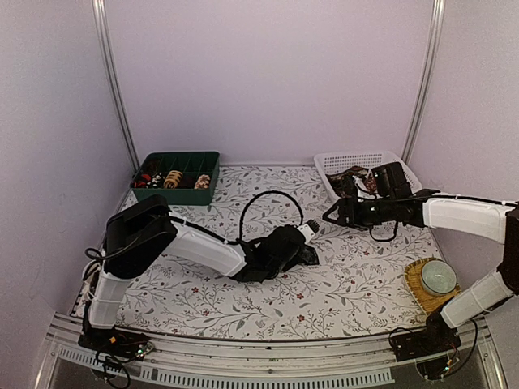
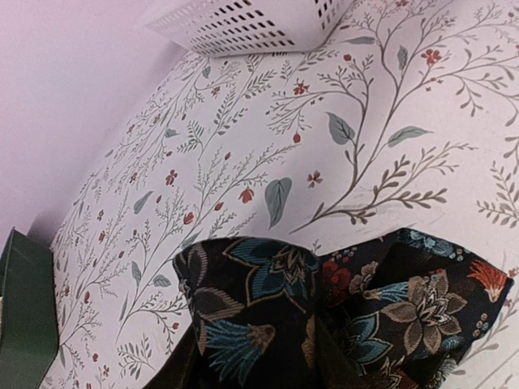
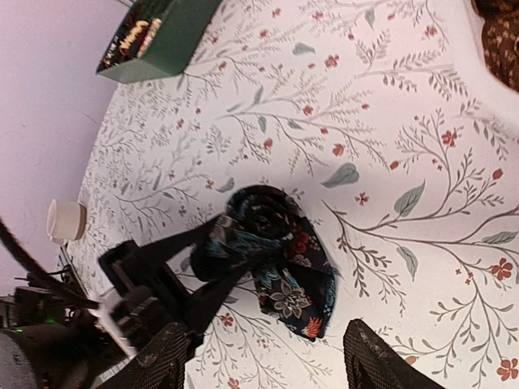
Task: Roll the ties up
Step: Roll the tie at the center of the board.
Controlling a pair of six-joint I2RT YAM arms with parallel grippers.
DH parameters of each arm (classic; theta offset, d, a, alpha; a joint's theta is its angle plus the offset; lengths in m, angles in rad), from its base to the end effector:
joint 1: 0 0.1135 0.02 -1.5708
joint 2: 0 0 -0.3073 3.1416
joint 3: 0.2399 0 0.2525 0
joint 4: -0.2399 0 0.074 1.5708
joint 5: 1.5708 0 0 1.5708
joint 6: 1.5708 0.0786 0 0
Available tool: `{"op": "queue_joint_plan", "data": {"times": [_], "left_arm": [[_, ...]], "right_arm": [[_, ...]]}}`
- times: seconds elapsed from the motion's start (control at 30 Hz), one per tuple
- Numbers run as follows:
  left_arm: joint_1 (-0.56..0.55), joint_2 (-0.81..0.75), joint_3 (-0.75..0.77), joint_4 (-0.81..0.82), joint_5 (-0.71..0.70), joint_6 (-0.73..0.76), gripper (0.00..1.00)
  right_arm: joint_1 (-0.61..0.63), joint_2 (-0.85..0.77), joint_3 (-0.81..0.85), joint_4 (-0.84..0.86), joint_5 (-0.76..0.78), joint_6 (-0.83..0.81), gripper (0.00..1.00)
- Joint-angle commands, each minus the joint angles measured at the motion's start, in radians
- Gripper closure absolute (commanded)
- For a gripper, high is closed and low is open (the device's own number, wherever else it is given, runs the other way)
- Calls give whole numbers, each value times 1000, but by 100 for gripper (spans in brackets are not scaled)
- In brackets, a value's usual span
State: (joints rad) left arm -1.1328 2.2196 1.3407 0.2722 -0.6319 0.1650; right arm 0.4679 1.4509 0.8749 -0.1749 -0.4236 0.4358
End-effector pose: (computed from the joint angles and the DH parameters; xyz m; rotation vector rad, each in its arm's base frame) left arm 0.2631 -0.4524 0.1294 0.9458 1.8189 0.0928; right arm 0.2783 0.1768 0.2359 -0.2650 2.4169 0.9276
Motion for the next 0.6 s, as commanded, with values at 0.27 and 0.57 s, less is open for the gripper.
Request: {"op": "queue_joint_plan", "data": {"times": [0.27,0.57], "left_arm": [[-37,30,3,-57,54,42,62],[-36,-5,20,-77,107,-4,49]], "right_arm": [[-63,-106,-29,7,-46,35,32],[-67,-54,-36,52,-81,55,32]]}}
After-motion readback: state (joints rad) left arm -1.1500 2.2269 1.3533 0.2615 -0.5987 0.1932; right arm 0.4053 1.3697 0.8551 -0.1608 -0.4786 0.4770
